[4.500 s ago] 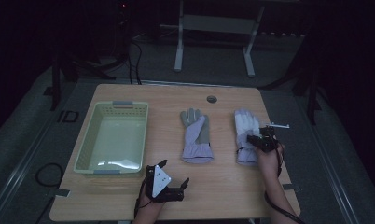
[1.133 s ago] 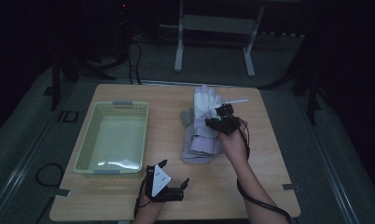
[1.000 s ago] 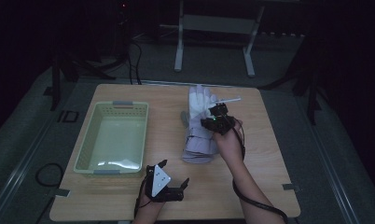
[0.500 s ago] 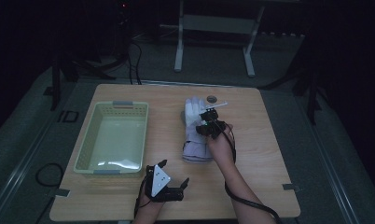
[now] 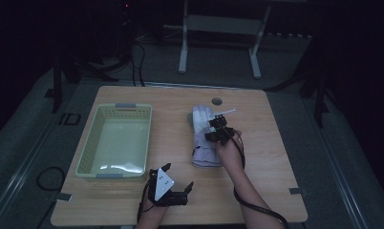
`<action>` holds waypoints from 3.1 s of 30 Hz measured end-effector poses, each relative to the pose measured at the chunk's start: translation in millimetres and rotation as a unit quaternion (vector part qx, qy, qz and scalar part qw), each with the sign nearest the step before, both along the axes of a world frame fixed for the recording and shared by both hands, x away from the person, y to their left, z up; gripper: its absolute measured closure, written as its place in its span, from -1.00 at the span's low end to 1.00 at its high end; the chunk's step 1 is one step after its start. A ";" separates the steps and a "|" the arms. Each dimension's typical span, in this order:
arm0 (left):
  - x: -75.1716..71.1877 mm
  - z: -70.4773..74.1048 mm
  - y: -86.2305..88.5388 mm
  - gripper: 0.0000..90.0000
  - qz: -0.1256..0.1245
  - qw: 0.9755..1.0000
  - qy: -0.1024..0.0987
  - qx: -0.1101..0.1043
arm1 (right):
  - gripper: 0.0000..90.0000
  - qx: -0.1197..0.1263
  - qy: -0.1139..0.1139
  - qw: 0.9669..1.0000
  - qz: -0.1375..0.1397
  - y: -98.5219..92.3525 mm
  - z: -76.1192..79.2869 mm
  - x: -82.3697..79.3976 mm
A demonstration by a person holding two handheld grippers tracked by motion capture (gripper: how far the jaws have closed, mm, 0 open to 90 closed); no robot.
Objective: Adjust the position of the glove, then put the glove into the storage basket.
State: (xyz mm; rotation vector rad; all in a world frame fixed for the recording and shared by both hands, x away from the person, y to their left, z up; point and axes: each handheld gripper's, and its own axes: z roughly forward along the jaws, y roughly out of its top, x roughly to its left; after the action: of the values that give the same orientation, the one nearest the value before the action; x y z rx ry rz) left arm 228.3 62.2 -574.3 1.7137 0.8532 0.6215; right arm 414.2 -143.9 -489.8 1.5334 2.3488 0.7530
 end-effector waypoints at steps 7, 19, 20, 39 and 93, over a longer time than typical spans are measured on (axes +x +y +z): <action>0.9 0.1 -0.5 -0.98 0.002 1.000 0.004 0.001 | 0.40 0.020 -0.006 1.000 0.010 -14.5 5.1 -0.7; 2.5 0.1 0.1 -0.98 0.024 1.000 0.016 -0.008 | -0.35 0.065 -0.043 0.995 0.057 -44.4 12.7 -7.4; 2.4 0.2 0.0 -0.98 0.047 0.999 0.014 -0.004 | -0.44 0.068 -0.044 0.995 0.063 -46.6 12.4 -8.1; 26.6 36.0 -27.4 -0.98 -0.045 0.995 0.087 0.022 | -0.68 0.039 -0.153 0.976 0.148 -98.3 17.3 -30.0; 195.6 10.7 -43.9 0.11 -0.054 0.934 0.350 -0.047 | 0.22 0.109 0.012 0.989 0.102 -69.6 -55.7 22.7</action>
State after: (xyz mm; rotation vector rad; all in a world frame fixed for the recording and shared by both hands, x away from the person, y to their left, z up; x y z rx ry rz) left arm 423.9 18.3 -563.6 1.8958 1.2402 -0.1340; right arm 436.9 -213.4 -545.6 1.4009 2.5397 1.0759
